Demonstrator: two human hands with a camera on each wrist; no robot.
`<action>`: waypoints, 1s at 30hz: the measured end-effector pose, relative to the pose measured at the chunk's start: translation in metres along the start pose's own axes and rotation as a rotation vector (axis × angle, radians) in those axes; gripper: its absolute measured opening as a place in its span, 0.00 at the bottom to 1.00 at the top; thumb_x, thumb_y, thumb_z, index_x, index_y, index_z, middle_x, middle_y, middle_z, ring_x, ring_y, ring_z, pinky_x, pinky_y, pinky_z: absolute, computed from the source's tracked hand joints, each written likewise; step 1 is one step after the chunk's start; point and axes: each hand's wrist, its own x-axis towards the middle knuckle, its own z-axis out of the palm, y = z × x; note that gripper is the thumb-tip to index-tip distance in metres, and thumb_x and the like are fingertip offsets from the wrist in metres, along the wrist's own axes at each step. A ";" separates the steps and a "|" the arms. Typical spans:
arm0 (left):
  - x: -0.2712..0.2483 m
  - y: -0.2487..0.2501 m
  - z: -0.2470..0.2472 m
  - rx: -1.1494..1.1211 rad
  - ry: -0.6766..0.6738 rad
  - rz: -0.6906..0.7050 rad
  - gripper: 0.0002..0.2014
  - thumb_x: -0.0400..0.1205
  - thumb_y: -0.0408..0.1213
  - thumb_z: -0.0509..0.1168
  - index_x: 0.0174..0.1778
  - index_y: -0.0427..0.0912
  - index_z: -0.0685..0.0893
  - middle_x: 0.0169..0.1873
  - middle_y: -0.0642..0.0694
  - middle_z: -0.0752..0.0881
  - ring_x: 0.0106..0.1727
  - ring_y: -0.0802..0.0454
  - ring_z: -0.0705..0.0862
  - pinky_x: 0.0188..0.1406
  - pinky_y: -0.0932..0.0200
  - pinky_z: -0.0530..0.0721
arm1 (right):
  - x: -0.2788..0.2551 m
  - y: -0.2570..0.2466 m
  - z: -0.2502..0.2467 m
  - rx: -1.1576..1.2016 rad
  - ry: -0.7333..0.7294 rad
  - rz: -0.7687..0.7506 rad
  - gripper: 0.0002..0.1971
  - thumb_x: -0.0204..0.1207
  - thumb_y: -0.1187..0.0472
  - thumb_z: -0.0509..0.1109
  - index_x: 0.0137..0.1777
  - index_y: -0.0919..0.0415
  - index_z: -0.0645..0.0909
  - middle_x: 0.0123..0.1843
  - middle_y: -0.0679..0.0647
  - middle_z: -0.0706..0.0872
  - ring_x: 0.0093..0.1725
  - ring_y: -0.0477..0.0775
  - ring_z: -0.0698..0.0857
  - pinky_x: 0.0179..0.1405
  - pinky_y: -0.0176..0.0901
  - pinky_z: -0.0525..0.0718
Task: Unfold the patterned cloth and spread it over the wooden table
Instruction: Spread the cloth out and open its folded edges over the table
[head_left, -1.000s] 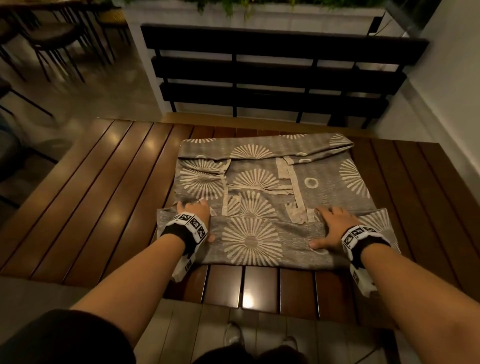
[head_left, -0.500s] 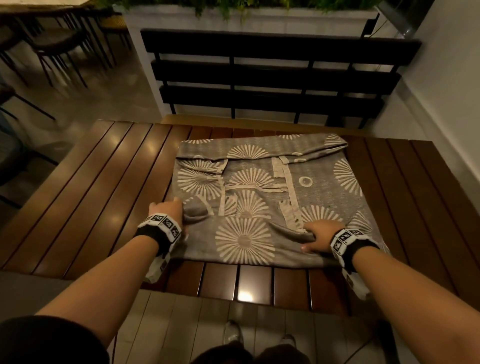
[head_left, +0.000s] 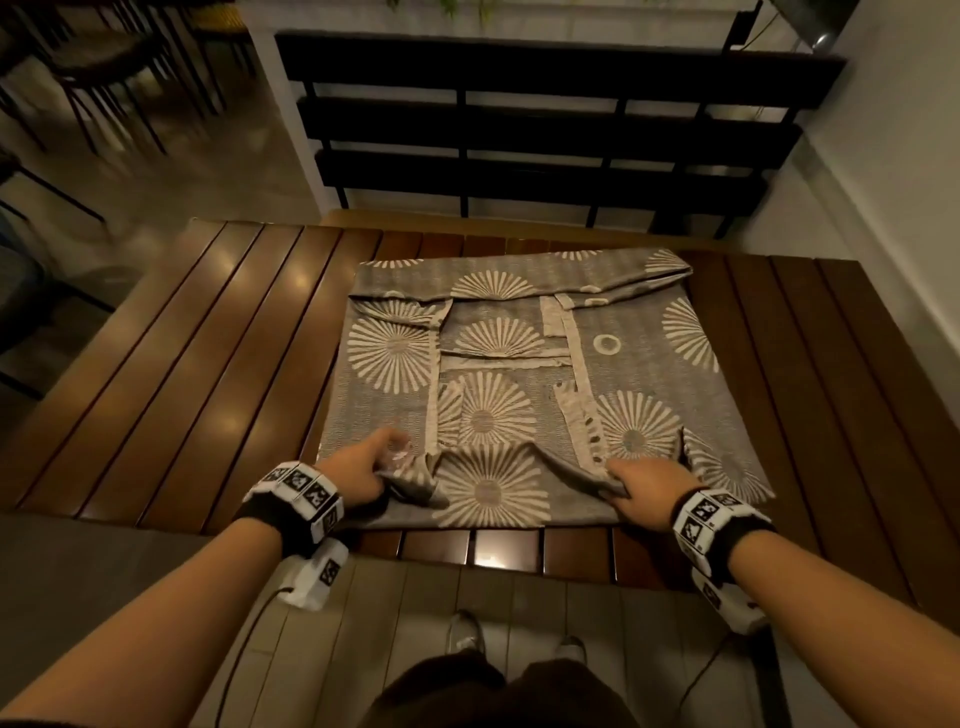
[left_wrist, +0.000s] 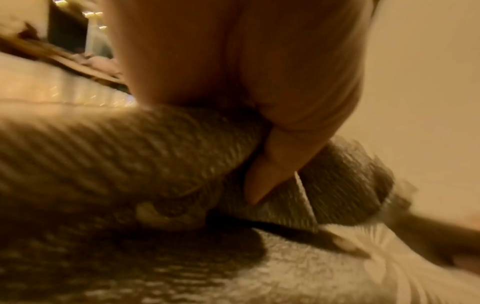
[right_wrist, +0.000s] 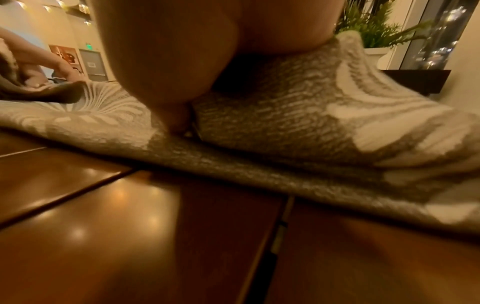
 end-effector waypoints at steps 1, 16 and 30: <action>-0.005 -0.002 0.006 -0.006 -0.038 -0.016 0.29 0.76 0.23 0.62 0.73 0.49 0.73 0.61 0.46 0.81 0.61 0.45 0.81 0.58 0.56 0.78 | -0.010 -0.003 0.006 0.024 -0.005 -0.012 0.13 0.79 0.43 0.61 0.53 0.52 0.74 0.53 0.57 0.86 0.52 0.60 0.84 0.47 0.46 0.78; -0.062 -0.017 0.049 0.359 -0.289 0.069 0.34 0.58 0.79 0.65 0.51 0.61 0.90 0.45 0.57 0.85 0.49 0.56 0.83 0.53 0.51 0.85 | -0.125 -0.025 0.091 0.180 -0.052 0.078 0.25 0.73 0.28 0.54 0.53 0.47 0.75 0.49 0.46 0.83 0.45 0.49 0.83 0.40 0.44 0.77; -0.015 -0.007 0.086 0.322 0.117 -0.102 0.44 0.75 0.67 0.63 0.83 0.65 0.47 0.85 0.45 0.41 0.83 0.34 0.44 0.79 0.31 0.54 | -0.059 -0.014 0.060 0.171 0.361 0.075 0.21 0.80 0.52 0.60 0.73 0.52 0.74 0.77 0.53 0.70 0.77 0.56 0.67 0.75 0.51 0.66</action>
